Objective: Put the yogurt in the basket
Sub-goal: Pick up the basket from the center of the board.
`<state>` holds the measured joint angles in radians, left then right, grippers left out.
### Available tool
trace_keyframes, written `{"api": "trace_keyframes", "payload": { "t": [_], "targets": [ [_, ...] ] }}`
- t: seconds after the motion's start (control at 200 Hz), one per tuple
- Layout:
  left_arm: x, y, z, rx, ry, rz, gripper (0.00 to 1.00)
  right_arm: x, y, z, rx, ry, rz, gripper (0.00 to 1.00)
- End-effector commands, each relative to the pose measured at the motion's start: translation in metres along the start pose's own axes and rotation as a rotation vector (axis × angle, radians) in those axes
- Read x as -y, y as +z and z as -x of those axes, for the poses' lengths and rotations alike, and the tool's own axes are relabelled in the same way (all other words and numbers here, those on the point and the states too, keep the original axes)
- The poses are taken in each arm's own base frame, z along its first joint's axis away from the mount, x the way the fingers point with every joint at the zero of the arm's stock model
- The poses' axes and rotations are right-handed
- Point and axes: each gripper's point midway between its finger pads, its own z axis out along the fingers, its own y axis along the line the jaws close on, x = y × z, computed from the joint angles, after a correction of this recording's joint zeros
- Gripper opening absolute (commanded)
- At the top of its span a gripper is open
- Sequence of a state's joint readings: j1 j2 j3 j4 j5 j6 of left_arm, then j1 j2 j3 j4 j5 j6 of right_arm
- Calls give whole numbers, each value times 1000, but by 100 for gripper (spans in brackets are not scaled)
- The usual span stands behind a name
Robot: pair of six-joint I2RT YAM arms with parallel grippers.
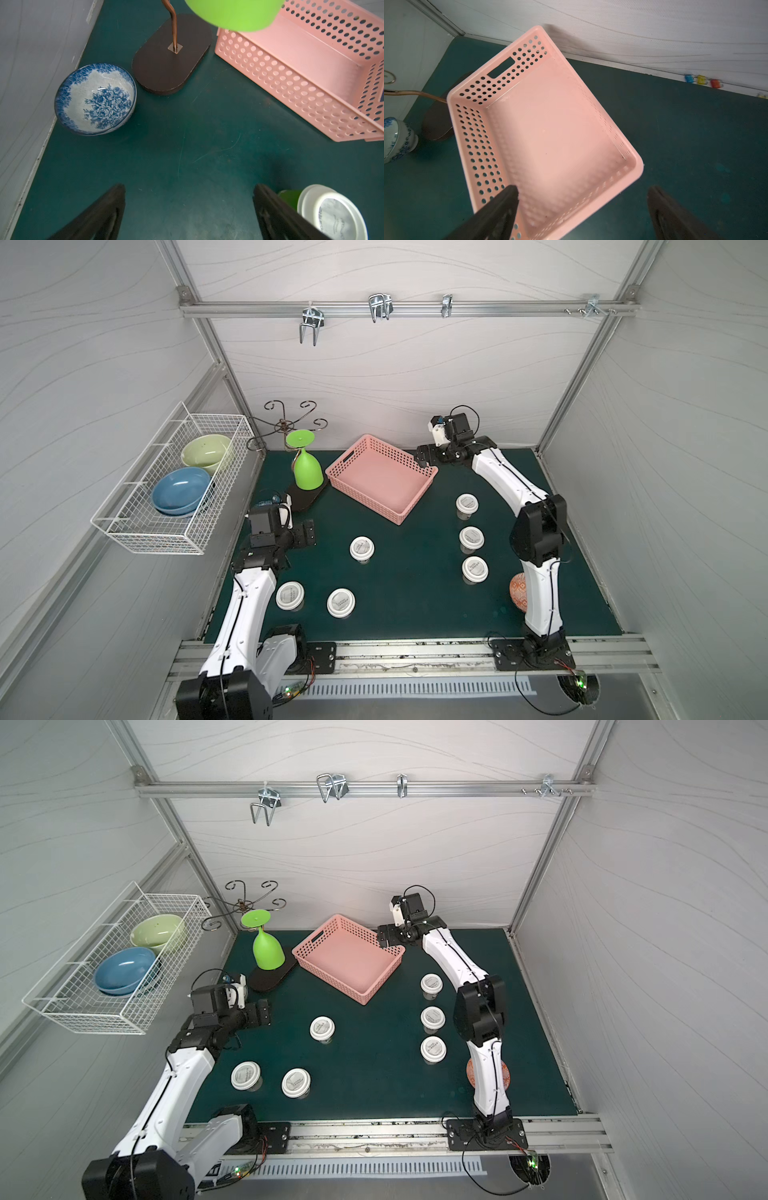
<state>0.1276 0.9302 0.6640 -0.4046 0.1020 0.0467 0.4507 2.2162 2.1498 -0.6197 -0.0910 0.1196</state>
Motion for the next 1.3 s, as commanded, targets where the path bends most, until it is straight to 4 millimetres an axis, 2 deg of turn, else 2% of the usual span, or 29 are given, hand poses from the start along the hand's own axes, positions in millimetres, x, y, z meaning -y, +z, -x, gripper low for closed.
{"api": "trace_keyframes", "payload": {
  "t": [0.0, 0.12, 0.23, 0.4, 0.55, 0.695, 0.83, 1.066, 1.146, 1.296],
  "targets": [
    [22, -3, 12, 76, 120, -43, 99, -12, 16, -4, -68, -48, 5, 99],
    [35, 0, 15, 89, 122, -73, 99, -24, 44, 4, -48, -77, 20, 99],
    [44, 0, 12, 110, 94, -131, 99, -29, 61, 13, 4, -103, 39, 99],
    [37, 3, 8, 101, 96, -105, 99, -25, 81, 24, 65, -65, 54, 99],
    [29, 5, 6, 95, 73, -89, 99, -25, 100, 12, 44, -50, 65, 99],
    [21, 6, 6, 95, 52, -71, 99, -10, 110, -1, 6, -17, 47, 99],
    [18, 7, 5, 89, 41, -65, 99, 0, 111, -10, -27, -39, 12, 99],
    [14, 5, 7, 100, 37, -54, 99, 0, 103, -22, -82, -97, -19, 99],
    [14, 5, 8, 102, 38, -54, 99, 0, 92, -12, -61, -123, -33, 99],
    [15, 4, 7, 103, 35, -60, 99, 11, 64, 28, 59, -111, -81, 99]
  ]
}}
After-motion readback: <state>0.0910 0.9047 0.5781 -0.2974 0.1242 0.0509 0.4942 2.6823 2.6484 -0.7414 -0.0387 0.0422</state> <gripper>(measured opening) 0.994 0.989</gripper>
